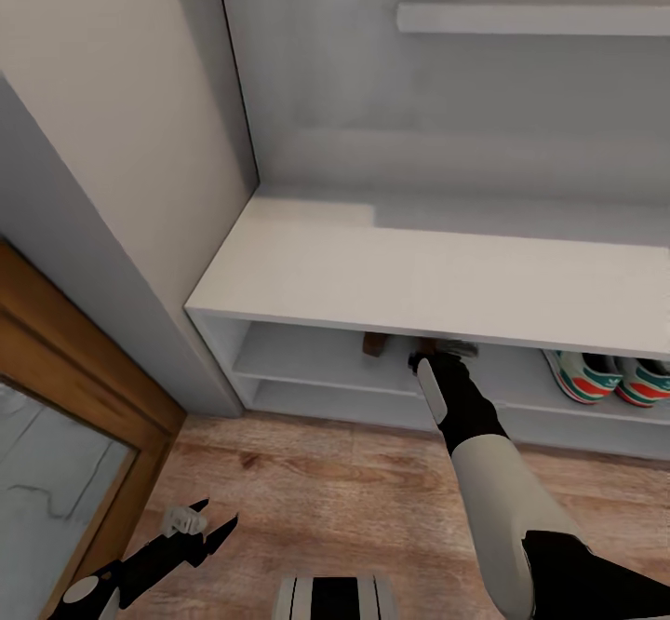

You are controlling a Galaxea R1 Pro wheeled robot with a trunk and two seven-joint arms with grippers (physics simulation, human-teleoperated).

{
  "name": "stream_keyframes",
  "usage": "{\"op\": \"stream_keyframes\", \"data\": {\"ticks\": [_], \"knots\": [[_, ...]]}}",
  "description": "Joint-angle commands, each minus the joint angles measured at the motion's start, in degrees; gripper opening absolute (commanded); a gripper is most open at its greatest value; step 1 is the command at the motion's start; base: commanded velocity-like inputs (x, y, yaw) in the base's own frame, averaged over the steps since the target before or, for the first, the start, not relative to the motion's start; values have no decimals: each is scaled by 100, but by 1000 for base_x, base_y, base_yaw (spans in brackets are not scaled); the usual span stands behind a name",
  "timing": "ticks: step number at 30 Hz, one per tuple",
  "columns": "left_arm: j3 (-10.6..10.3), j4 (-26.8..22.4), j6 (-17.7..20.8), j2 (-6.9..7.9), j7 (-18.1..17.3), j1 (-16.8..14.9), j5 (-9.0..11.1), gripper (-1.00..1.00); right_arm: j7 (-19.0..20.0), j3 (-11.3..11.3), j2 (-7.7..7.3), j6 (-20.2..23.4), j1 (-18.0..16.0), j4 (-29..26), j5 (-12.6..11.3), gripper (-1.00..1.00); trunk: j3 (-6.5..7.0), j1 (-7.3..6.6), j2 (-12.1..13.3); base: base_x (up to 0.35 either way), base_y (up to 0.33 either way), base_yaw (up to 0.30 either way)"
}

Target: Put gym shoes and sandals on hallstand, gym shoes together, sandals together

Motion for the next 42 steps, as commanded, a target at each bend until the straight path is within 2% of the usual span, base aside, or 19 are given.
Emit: {"op": "stream_keyframes", "data": {"ticks": [1,42], "knots": [[27,2,-23,-3,-28,-4,-27,100,-37,-7,3,8,-3,-8,-51,100,-4,-3,-2,-250,0,0],[27,26,-31,-4,-29,-4,-34,100,-11,-11,3,-24,24,58,-35,100,-4,-3,-2,-330,0,0]]}}
